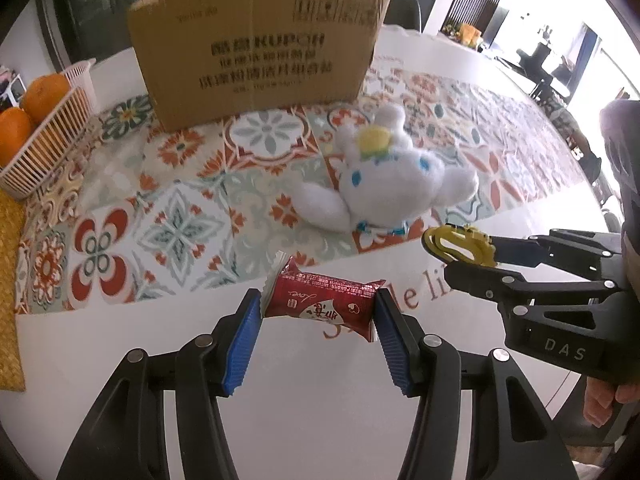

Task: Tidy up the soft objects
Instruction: 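Carry the candy packet and minion toy into the box and release both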

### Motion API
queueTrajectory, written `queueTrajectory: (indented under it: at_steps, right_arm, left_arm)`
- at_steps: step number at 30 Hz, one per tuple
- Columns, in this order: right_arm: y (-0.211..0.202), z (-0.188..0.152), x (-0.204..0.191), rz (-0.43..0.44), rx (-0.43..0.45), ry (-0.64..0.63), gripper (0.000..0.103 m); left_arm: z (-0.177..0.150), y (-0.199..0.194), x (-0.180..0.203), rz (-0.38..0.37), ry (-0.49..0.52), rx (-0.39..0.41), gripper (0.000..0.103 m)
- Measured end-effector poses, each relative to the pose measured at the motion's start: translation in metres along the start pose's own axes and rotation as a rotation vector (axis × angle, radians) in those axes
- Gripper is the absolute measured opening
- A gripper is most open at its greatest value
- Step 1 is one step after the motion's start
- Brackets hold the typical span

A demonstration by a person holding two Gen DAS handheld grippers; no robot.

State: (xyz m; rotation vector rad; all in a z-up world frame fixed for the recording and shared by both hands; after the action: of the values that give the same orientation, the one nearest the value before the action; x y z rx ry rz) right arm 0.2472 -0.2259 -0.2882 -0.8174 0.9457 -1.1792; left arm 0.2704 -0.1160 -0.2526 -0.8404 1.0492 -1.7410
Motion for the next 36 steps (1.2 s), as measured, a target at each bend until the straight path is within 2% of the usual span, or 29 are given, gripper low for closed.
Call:
queueTrajectory:
  at_steps: [20, 36]
  right_arm:
    - [-0.048, 0.053, -0.023, 0.024, 0.17, 0.017, 0.041]
    - [-0.09, 0.115, -0.035, 0.037, 0.329, 0.025, 0.041]
  left_arm:
    - [0.067, -0.053, -0.021, 0.02, -0.021, 0.19, 0.056]
    - [0.126, -0.09, -0.038, 0.034, -0.028, 0.32, 0.056]
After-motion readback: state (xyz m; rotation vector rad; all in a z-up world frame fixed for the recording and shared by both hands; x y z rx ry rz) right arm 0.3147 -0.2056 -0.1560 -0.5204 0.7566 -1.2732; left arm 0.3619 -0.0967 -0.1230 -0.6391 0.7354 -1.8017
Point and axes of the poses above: each gripper's, at about its wrist camera, not at the fingertips, and y roughly the way its jaws point, x to its right, z to its top, the point moved 9 cm from there along y, roughly the way its jaws point, and after that the axes turned 2 degrees about z, right-handed, at the moved point
